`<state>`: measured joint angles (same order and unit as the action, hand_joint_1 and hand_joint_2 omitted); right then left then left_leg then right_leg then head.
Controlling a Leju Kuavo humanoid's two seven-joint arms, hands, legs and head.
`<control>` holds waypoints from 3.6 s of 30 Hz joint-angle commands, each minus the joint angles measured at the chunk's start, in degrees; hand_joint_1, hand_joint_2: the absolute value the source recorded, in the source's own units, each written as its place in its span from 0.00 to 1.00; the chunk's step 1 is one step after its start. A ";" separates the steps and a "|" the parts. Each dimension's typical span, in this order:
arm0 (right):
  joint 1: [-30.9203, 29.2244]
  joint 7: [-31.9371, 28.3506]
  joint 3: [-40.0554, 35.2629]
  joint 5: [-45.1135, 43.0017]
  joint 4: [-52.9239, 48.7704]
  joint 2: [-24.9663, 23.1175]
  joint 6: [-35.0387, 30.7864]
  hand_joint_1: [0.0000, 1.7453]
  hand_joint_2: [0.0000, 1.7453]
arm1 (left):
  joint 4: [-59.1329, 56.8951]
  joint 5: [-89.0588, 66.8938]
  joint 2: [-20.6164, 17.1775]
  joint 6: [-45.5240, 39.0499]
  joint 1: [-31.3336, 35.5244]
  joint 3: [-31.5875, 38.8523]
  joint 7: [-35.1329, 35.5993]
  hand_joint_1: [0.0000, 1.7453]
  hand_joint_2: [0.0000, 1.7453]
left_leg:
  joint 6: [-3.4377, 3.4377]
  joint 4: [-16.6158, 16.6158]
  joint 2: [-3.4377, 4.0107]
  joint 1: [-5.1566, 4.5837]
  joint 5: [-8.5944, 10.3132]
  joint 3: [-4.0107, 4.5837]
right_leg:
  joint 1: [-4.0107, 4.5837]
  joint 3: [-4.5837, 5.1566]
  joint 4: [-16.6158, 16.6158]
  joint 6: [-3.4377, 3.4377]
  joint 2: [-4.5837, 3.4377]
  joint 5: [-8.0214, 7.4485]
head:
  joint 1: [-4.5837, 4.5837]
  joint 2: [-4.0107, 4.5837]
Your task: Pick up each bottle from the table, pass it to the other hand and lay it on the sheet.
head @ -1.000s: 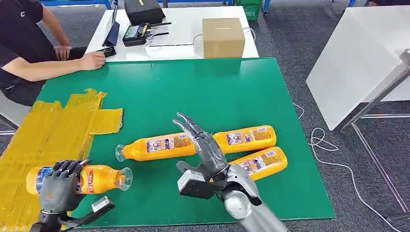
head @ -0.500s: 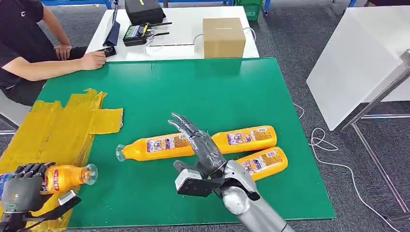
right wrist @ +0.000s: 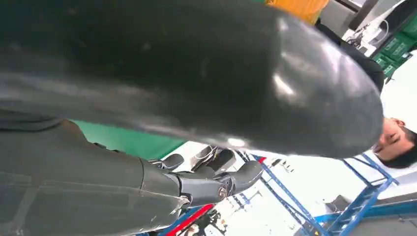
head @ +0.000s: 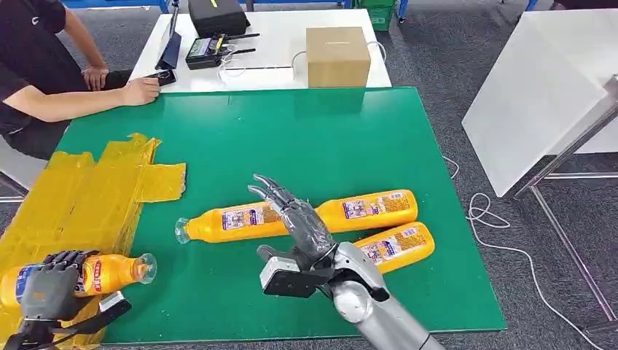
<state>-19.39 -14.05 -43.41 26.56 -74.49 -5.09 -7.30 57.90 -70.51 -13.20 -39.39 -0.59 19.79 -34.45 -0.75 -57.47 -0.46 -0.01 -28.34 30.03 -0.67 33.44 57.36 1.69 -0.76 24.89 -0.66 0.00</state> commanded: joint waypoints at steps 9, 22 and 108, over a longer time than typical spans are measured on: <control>-3.68 -0.23 -2.60 -0.37 4.48 0.22 1.33 0.00 0.00 | -10.13 -2.27 -2.00 0.25 2.24 -12.02 4.96 0.00 0.00 | 0.05 0.11 -0.03 0.04 0.07 -0.27 | 0.04 -0.32 -0.12 -0.05 0.12 -0.09 | 0.04 0.00; -3.64 0.15 -2.72 -0.47 4.94 0.09 1.43 0.00 0.00 | -8.61 -1.70 -1.55 0.42 2.16 -12.79 7.01 0.00 0.00 | 0.12 0.12 -0.20 0.08 0.12 -0.41 | 0.08 -0.53 -0.16 -0.06 0.28 -0.07 | 0.02 0.00; -27.40 20.01 -8.69 17.71 56.31 -13.71 11.03 0.00 1.00 | 19.50 65.43 18.68 54.48 13.95 -7.82 -3.79 0.00 0.00 | 0.13 -0.04 -0.27 0.07 0.16 -0.12 | 0.13 -0.24 -0.08 -0.03 0.48 -0.05 | 0.04 0.00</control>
<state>-43.44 3.37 -48.33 42.36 -27.12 -18.95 3.26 82.79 -6.42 4.52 13.77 9.58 13.64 -38.58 -0.65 -57.52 -0.61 -0.03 -28.22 29.92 -0.64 33.30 57.36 1.70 -0.47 24.87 -0.61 0.00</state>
